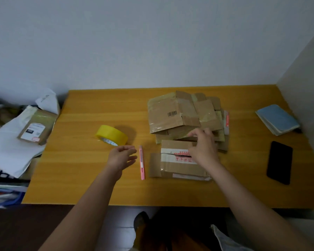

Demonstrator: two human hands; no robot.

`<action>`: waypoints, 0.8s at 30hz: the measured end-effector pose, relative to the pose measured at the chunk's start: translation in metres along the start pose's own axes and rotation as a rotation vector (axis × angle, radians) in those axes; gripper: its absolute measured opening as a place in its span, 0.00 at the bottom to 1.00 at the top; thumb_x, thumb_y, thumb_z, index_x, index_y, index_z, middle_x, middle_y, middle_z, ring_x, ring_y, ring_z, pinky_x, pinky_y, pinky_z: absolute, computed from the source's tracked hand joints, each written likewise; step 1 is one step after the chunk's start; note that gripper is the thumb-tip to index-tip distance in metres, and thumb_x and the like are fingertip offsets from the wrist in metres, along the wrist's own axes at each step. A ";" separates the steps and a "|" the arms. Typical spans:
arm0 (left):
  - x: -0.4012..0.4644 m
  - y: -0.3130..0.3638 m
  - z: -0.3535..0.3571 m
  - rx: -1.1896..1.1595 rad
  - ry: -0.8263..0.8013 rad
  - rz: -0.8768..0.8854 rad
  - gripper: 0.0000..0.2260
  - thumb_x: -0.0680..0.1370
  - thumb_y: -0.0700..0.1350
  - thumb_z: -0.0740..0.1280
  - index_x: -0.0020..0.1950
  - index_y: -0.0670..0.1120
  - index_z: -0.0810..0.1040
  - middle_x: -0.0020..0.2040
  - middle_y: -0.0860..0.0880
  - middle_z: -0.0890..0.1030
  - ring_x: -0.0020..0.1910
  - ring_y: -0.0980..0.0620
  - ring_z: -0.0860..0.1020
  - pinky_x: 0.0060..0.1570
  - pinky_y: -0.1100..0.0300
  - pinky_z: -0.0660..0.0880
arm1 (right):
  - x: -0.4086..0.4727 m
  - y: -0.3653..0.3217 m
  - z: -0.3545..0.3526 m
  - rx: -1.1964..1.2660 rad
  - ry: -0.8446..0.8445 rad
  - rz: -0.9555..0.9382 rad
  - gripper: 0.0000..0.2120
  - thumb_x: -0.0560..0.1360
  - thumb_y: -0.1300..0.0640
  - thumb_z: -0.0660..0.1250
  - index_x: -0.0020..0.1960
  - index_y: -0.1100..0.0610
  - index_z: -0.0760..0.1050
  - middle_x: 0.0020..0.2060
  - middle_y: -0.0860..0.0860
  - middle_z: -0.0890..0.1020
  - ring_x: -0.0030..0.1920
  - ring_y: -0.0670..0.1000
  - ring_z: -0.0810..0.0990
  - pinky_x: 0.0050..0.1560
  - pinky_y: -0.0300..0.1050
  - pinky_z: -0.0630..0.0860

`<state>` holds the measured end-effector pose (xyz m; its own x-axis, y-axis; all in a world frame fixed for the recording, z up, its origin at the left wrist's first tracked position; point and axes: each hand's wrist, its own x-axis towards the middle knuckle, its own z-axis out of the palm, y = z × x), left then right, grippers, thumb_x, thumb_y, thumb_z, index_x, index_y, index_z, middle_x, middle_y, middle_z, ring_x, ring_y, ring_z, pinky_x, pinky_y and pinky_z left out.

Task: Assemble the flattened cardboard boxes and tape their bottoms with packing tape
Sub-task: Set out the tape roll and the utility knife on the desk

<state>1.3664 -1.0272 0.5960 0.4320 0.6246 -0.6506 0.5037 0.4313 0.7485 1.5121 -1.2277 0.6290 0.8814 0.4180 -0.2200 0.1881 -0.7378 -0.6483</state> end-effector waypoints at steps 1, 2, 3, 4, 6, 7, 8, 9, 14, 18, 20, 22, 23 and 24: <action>0.004 0.001 -0.011 -0.016 0.032 -0.003 0.02 0.77 0.37 0.68 0.49 0.41 0.78 0.47 0.43 0.81 0.41 0.47 0.80 0.42 0.57 0.78 | -0.001 -0.009 0.004 0.021 -0.009 -0.032 0.13 0.75 0.64 0.68 0.54 0.49 0.74 0.56 0.46 0.67 0.66 0.51 0.67 0.64 0.43 0.68; 0.008 0.001 -0.023 -0.028 0.058 -0.008 0.02 0.78 0.37 0.68 0.50 0.40 0.78 0.48 0.42 0.80 0.41 0.46 0.80 0.42 0.57 0.78 | -0.001 -0.019 0.009 0.045 -0.026 -0.060 0.11 0.76 0.64 0.67 0.53 0.49 0.74 0.56 0.46 0.67 0.66 0.51 0.68 0.64 0.43 0.68; 0.013 0.002 -0.034 -0.034 0.081 -0.013 0.04 0.78 0.36 0.68 0.52 0.39 0.77 0.50 0.42 0.80 0.42 0.46 0.79 0.41 0.57 0.78 | 0.000 -0.029 0.015 0.067 -0.055 -0.079 0.11 0.77 0.63 0.66 0.53 0.49 0.74 0.56 0.46 0.67 0.65 0.50 0.69 0.64 0.45 0.69; 0.019 0.003 -0.044 -0.041 0.105 -0.014 0.05 0.78 0.36 0.67 0.54 0.38 0.77 0.51 0.41 0.79 0.41 0.45 0.79 0.40 0.57 0.77 | 0.000 -0.041 0.021 0.087 -0.088 -0.094 0.10 0.77 0.63 0.65 0.53 0.49 0.74 0.56 0.46 0.68 0.63 0.50 0.70 0.64 0.47 0.72; 0.031 0.007 -0.061 -0.049 0.146 -0.005 0.07 0.78 0.36 0.66 0.56 0.38 0.75 0.51 0.40 0.79 0.40 0.46 0.78 0.39 0.57 0.77 | 0.002 -0.063 0.038 0.120 -0.153 -0.124 0.10 0.78 0.62 0.65 0.53 0.49 0.75 0.56 0.45 0.71 0.58 0.46 0.73 0.60 0.44 0.75; 0.036 0.009 -0.069 -0.041 0.156 0.004 0.08 0.79 0.35 0.66 0.57 0.38 0.75 0.48 0.40 0.78 0.39 0.46 0.78 0.39 0.57 0.77 | 0.004 -0.073 0.049 0.139 -0.175 -0.138 0.10 0.78 0.62 0.65 0.53 0.49 0.75 0.55 0.44 0.73 0.55 0.44 0.75 0.55 0.39 0.75; 0.042 0.010 -0.077 -0.025 0.158 0.016 0.09 0.79 0.35 0.66 0.58 0.38 0.74 0.45 0.41 0.78 0.38 0.47 0.77 0.40 0.56 0.77 | 0.006 -0.083 0.061 0.158 -0.194 -0.147 0.10 0.78 0.62 0.65 0.53 0.49 0.75 0.53 0.44 0.75 0.51 0.42 0.76 0.49 0.34 0.74; 0.048 0.010 -0.085 -0.002 0.156 0.031 0.10 0.78 0.35 0.66 0.60 0.38 0.74 0.44 0.42 0.77 0.38 0.47 0.77 0.40 0.56 0.77 | 0.007 -0.091 0.075 0.172 -0.216 -0.143 0.09 0.78 0.62 0.65 0.53 0.50 0.75 0.51 0.45 0.76 0.47 0.41 0.76 0.43 0.30 0.72; 0.085 0.013 -0.128 0.223 0.157 0.143 0.18 0.77 0.38 0.69 0.66 0.43 0.71 0.60 0.39 0.76 0.49 0.42 0.77 0.47 0.47 0.76 | 0.018 -0.113 0.154 0.183 -0.277 -0.065 0.09 0.78 0.63 0.64 0.57 0.56 0.77 0.47 0.48 0.79 0.38 0.42 0.74 0.36 0.35 0.69; 0.118 0.008 -0.142 0.364 0.112 0.218 0.25 0.78 0.41 0.69 0.74 0.46 0.66 0.68 0.43 0.72 0.56 0.42 0.76 0.48 0.50 0.72 | 0.029 -0.100 0.208 0.158 -0.298 0.071 0.15 0.78 0.64 0.62 0.65 0.58 0.74 0.55 0.56 0.81 0.45 0.47 0.75 0.43 0.38 0.69; 0.133 0.003 -0.142 0.348 0.078 0.206 0.27 0.78 0.40 0.69 0.75 0.46 0.65 0.69 0.42 0.71 0.60 0.42 0.76 0.49 0.51 0.72 | 0.033 -0.094 0.225 0.175 -0.306 0.100 0.19 0.79 0.64 0.63 0.69 0.57 0.72 0.58 0.58 0.80 0.48 0.48 0.76 0.48 0.42 0.72; 0.148 -0.002 -0.139 0.324 0.044 0.204 0.25 0.77 0.39 0.69 0.74 0.44 0.67 0.67 0.41 0.74 0.59 0.43 0.77 0.50 0.51 0.73 | 0.038 -0.089 0.237 0.192 -0.294 0.104 0.22 0.79 0.64 0.64 0.72 0.56 0.69 0.58 0.57 0.79 0.53 0.51 0.78 0.53 0.45 0.74; 0.154 -0.005 -0.137 0.316 0.028 0.200 0.23 0.77 0.38 0.69 0.72 0.43 0.70 0.65 0.41 0.76 0.59 0.44 0.77 0.50 0.52 0.73 | 0.041 -0.086 0.242 0.194 -0.285 0.106 0.23 0.78 0.64 0.64 0.72 0.55 0.68 0.58 0.57 0.79 0.54 0.52 0.78 0.53 0.43 0.73; 0.159 -0.008 -0.134 0.304 0.015 0.181 0.19 0.77 0.38 0.69 0.68 0.42 0.74 0.63 0.41 0.77 0.58 0.45 0.77 0.49 0.52 0.72 | 0.044 -0.083 0.247 0.194 -0.274 0.106 0.24 0.78 0.65 0.65 0.73 0.54 0.68 0.58 0.56 0.79 0.55 0.52 0.78 0.52 0.41 0.73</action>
<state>1.3308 -0.8440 0.5042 0.5249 0.6838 -0.5069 0.6206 0.1001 0.7777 1.4283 -1.0176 0.4931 0.7378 0.4907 -0.4635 -0.0067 -0.6813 -0.7320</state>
